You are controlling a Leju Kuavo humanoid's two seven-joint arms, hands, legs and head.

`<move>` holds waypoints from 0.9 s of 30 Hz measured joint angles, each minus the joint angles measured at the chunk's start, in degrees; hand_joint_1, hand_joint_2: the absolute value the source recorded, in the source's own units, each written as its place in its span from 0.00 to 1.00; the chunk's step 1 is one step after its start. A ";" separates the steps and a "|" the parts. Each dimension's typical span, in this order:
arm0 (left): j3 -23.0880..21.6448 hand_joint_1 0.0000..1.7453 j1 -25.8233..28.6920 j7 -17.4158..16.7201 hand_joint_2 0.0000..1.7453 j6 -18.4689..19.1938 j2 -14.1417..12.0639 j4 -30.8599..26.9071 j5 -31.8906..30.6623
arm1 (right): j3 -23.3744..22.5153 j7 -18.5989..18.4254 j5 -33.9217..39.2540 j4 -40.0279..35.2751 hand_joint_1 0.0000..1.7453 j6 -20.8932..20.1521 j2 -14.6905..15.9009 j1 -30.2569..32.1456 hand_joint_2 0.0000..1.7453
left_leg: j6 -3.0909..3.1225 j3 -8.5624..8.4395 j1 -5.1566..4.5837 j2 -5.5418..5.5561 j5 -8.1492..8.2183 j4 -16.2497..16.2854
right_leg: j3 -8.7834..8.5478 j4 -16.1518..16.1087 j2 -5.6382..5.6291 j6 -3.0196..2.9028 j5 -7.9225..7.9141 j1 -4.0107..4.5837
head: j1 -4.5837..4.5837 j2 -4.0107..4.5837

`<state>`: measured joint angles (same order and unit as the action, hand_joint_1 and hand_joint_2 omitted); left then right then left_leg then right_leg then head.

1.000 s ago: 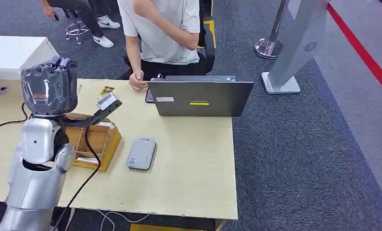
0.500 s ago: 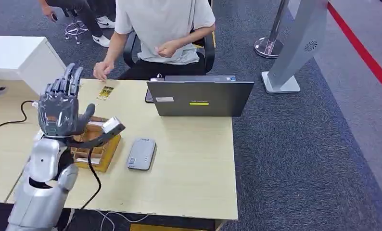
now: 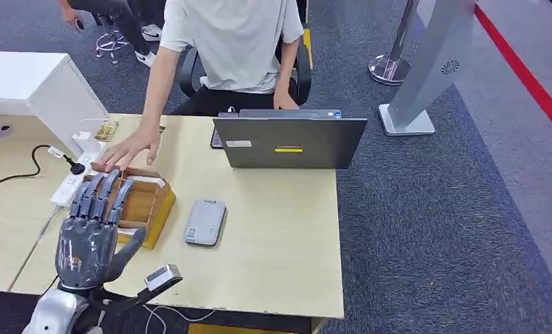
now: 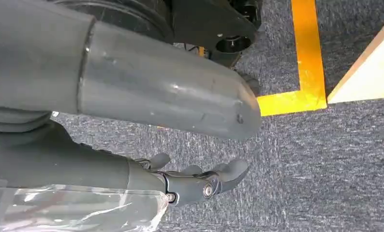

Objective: Pass the card to the sensor for recognition and then transmit it.

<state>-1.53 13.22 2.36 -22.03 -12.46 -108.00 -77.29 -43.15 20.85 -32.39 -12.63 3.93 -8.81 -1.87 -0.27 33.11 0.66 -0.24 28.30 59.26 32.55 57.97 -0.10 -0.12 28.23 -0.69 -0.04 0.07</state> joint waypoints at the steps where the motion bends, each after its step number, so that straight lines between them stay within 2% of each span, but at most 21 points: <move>1: 0.09 0.00 1.03 -0.07 1.00 0.68 0.02 -0.44 -0.02 | -0.11 0.00 0.00 0.00 0.00 0.09 0.02 0.00 0.00 | 0.00 -0.04 0.00 -0.02 0.00 0.00 | -0.01 0.00 -0.02 0.00 0.00 0.00 | 0.00 0.00; 6: 3.17 0.00 4.63 -3.81 1.00 6.14 0.28 -0.54 -0.90 | -0.98 -0.77 -1.36 -0.04 0.00 0.00 0.24 0.12 0.00 | 0.00 -0.06 0.00 0.06 0.00 0.00 | 0.01 -0.01 0.05 -0.02 0.03 0.00 | 0.02 0.00; 8: 6.50 0.00 3.40 -5.88 1.00 8.93 0.35 2.74 -2.16 | -1.03 -1.12 -2.49 -0.07 0.00 -0.26 0.39 0.06 0.00 | 0.00 -0.07 0.00 0.06 0.00 0.00 | 0.02 0.00 0.05 -0.02 0.03 0.00 | 0.04 0.00; 11: 10.58 0.00 -0.29 -7.15 1.00 10.86 0.33 9.43 -3.50 | -1.03 -1.33 -4.13 -0.13 0.00 -0.37 0.52 -0.18 0.00 | -0.10 -0.06 0.03 0.07 -0.08 0.00 | 0.01 0.02 0.07 -0.08 -0.01 0.02 | 0.02 0.00; 13: 12.46 0.00 -3.16 -7.87 1.00 11.34 0.33 14.28 -4.35 | -1.03 -1.79 -4.96 -0.13 0.00 -0.37 0.55 -0.56 0.00 | -0.07 -0.06 0.03 0.08 -0.14 0.00 | 0.01 0.04 0.06 -0.09 -0.02 0.02 | 0.02 0.00; 17: 14.51 0.00 -8.11 -11.46 1.00 11.60 0.37 22.37 -6.36 | -0.98 -2.47 -6.19 -0.13 0.00 -0.35 0.52 -1.32 0.00 | -0.08 -0.07 0.03 0.09 -0.18 0.00 | 0.00 0.06 0.07 -0.13 -0.07 0.02 | 0.02 0.00; 27: 15.32 0.00 -13.78 -13.05 1.00 11.27 0.22 31.44 -6.75 | -0.79 -3.13 -7.28 -0.13 0.00 -0.44 0.52 -1.98 0.00 | -0.08 -0.03 0.01 0.14 -0.17 0.01 | 0.04 0.03 0.08 -0.12 -0.06 0.01 | 0.04 0.00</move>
<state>13.79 -0.56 -10.69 -10.75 -12.24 -76.56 -84.04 -43.93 17.73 -39.67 -12.76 3.50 -8.28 -3.85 -0.34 33.07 0.67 -0.10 28.14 59.27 32.59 58.00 -0.01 -0.24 28.17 -0.68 0.00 0.07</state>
